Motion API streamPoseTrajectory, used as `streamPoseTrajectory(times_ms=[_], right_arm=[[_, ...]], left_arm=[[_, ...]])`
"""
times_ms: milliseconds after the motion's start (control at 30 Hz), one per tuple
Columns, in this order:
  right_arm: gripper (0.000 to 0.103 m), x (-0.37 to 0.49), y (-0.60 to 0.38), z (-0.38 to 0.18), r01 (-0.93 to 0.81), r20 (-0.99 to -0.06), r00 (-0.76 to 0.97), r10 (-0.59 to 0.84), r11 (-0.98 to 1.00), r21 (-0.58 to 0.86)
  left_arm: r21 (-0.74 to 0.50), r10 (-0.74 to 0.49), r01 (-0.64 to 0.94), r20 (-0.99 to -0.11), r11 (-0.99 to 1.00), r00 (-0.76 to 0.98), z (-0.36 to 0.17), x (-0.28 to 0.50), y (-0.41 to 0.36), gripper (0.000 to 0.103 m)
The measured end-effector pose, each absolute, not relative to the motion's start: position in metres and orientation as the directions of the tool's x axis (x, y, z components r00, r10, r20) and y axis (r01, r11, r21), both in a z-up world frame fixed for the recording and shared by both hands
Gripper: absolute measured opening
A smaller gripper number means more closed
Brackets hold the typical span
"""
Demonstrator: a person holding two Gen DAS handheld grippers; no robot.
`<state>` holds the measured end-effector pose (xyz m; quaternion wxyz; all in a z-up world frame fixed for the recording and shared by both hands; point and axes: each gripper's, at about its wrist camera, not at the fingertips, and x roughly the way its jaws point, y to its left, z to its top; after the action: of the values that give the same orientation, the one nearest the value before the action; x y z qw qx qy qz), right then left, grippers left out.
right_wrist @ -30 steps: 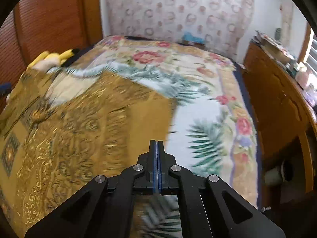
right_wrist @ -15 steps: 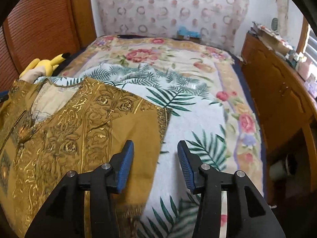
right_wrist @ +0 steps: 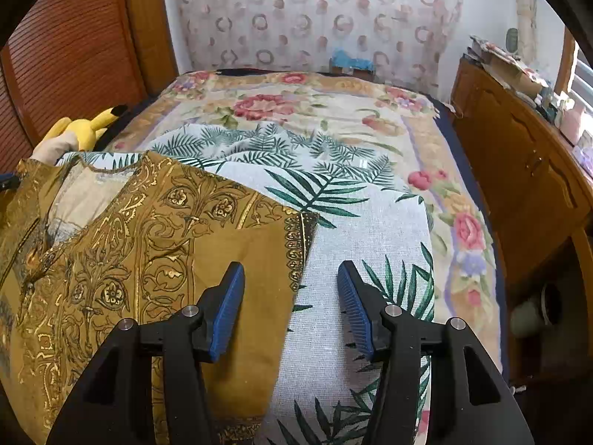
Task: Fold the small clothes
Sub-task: 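Grasp the shirt hem with the left gripper while the right gripper grasps the hem too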
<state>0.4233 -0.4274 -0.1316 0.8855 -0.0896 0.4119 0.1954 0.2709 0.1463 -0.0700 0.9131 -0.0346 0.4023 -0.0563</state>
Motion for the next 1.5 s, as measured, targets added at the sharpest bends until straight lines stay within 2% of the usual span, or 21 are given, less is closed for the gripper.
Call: streamPoseTrajectory(times_ms=[67,100,133,167,233,300,367,433,533,567,633,833,1200,1333,1500], right_arm=[[0.054,0.422,-0.428,-0.132,-0.42,-0.762,0.587,0.275,0.907,0.003],[0.054,0.421,-0.428,-0.132,-0.42,-0.763,0.586,0.274,0.907,0.003],[0.054,0.421,-0.428,-0.132,-0.42,-0.763,0.586,0.274,0.907,0.003],[0.054,0.421,-0.428,-0.133,-0.42,-0.763,0.587,0.273,0.907,0.001],[0.054,0.421,-0.428,-0.132,-0.42,-0.762,0.587,0.272,0.907,0.001],[0.051,0.421,-0.43,-0.132,-0.435,-0.766,0.577,0.284,0.9,0.006],[0.032,0.42,-0.425,-0.13,-0.483,-0.774,0.547,0.32,0.875,0.02],[0.028,0.418,-0.416,-0.129,-0.52,-0.783,0.527,0.33,0.854,0.01],[0.012,0.414,-0.408,-0.129,-0.57,-0.794,0.49,0.359,0.822,0.02],[0.008,0.413,-0.407,-0.129,-0.575,-0.796,0.486,0.361,0.818,0.02],[0.004,0.41,-0.403,-0.128,-0.579,-0.795,0.49,0.357,0.815,0.01],[0.002,0.382,-0.403,-0.092,-0.557,-0.715,0.594,0.368,0.83,-0.035],[0.002,0.331,-0.406,0.049,-0.487,-0.477,0.795,0.374,0.863,-0.135],[0.002,0.338,-0.398,0.073,-0.443,-0.446,0.834,0.324,0.875,-0.193],[0.002,0.351,-0.394,0.043,-0.43,-0.522,0.808,0.274,0.88,-0.203]], left_arm=[[-0.11,-0.136,0.082,-0.729,0.991,0.67,-0.069,0.272,0.145,0.055],[-0.114,-0.145,0.091,-0.726,0.989,0.672,-0.069,0.271,0.144,0.051],[-0.119,-0.153,0.098,-0.724,0.988,0.672,-0.068,0.271,0.143,0.038],[-0.127,-0.165,0.105,-0.724,0.986,0.67,-0.068,0.272,0.142,0.031],[-0.141,-0.185,0.12,-0.714,0.983,0.675,-0.067,0.271,0.141,0.025],[-0.154,-0.206,0.138,-0.703,0.978,0.681,-0.065,0.27,0.14,0.024],[-0.133,-0.18,0.121,-0.716,0.984,0.674,-0.067,0.273,0.14,0.024],[-0.138,-0.183,0.12,-0.73,0.983,0.658,-0.071,0.277,0.141,0.024],[-0.15,-0.194,0.123,-0.73,0.981,0.656,-0.073,0.277,0.141,0.023],[-0.157,-0.207,0.136,-0.723,0.978,0.659,-0.072,0.275,0.14,0.009],[-0.187,-0.247,0.161,-0.708,0.969,0.661,-0.065,0.27,0.139,0.003],[-0.168,-0.242,0.175,-0.626,0.97,0.742,-0.019,0.241,0.13,0.001],[-0.096,-0.184,0.158,-0.424,0.983,0.887,0.104,0.213,0.13,0.0],[-0.062,-0.135,0.12,-0.438,0.991,0.889,0.111,0.224,0.134,0.0],[-0.024,-0.122,0.126,-0.493,0.992,0.861,0.081,0.218,0.127,0.0]])
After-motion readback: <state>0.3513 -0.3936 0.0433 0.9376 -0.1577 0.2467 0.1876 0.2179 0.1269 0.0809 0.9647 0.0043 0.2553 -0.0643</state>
